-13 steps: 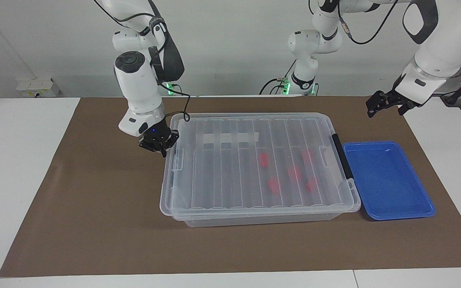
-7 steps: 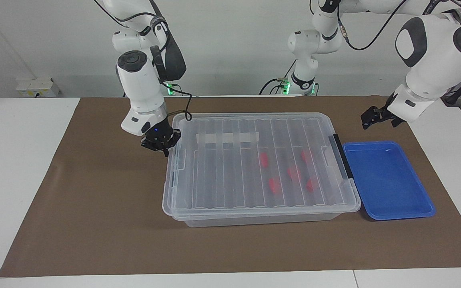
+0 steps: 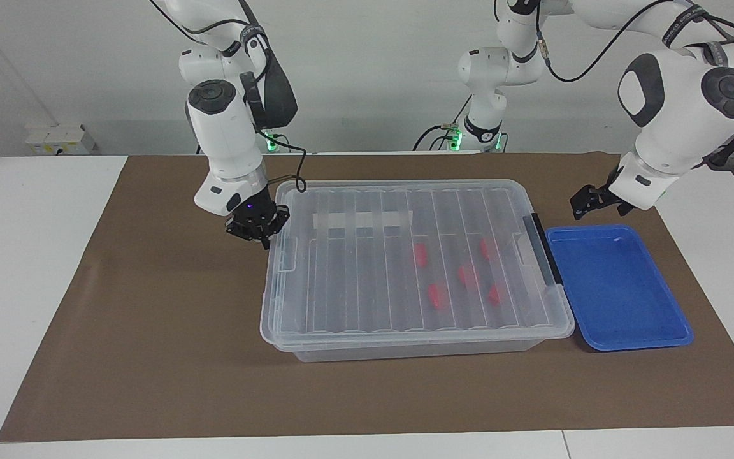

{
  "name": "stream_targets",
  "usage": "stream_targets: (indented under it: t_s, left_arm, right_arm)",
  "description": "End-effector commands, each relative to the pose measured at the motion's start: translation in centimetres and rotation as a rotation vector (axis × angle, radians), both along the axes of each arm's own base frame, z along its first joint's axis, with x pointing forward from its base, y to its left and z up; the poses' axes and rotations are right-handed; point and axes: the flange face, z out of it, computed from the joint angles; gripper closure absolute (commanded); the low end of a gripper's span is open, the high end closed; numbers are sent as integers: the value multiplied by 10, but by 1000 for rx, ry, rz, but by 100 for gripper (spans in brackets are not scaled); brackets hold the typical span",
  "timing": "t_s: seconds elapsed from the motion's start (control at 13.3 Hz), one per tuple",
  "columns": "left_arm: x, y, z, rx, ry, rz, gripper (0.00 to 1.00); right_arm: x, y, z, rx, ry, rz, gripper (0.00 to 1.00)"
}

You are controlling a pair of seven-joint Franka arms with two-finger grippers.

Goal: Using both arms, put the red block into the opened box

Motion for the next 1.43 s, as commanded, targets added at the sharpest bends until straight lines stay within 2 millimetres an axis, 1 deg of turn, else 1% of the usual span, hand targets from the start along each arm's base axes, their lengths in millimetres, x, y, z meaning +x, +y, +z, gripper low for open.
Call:
stream_targets:
  t_s: [0.0, 0.08, 0.15, 0.23, 0.3, 0.38, 0.45, 0.6, 0.83, 0.9, 0.98, 1.06, 1.21, 1.36]
  left_arm:
    - [-8, 1, 3, -6, -22, -9, 0]
    - [-9, 0, 5, -6, -21, -12, 0]
    - [-11, 1, 8, -6, -27, -9, 0]
    - [-12, 1, 11, -6, -33, -9, 0]
    - [-14, 1, 16, -6, -41, -9, 0]
    - [-16, 1, 20, -7, -47, -9, 0]
    - [-19, 1, 29, -7, -62, -9, 0]
    - [-24, 1, 39, -8, -79, -11, 0]
    - [-28, 2, 47, -8, -88, -9, 0]
    - [-29, 1, 46, -8, -87, -10, 0]
    - [-29, 2, 46, -8, -87, -9, 0]
    - [-29, 2, 46, -8, -87, -9, 0]
    - [-29, 2, 46, -8, -87, -9, 0]
    - [-29, 2, 46, -8, -87, -9, 0]
  right_arm:
    - [-10, -24, 23, 19, 15, -107, 100]
    - [-14, -29, 30, 19, 28, -155, 100]
    - [-18, -34, 38, 21, 29, -203, 97]
    - [-20, -45, 48, 21, 29, -237, 37]
    - [-23, -56, 60, 20, 32, -266, 0]
    - [-22, -62, 71, 19, 41, -288, 0]
    - [-20, -72, 81, 16, 56, -310, 0]
    - [-18, -80, 109, 0, 51, -320, 0]
    - [-12, -87, 140, -14, 87, -328, 0]
    - [-6, -90, 149, -36, 88, -330, 0]
    - [-7, -91, 155, -63, 91, -330, 0]
    - [-10, -90, 150, -75, 114, -335, 0]
    - [-24, -97, 144, -80, 141, -354, 0]
    - [-41, -95, 141, -79, 151, -361, 0]
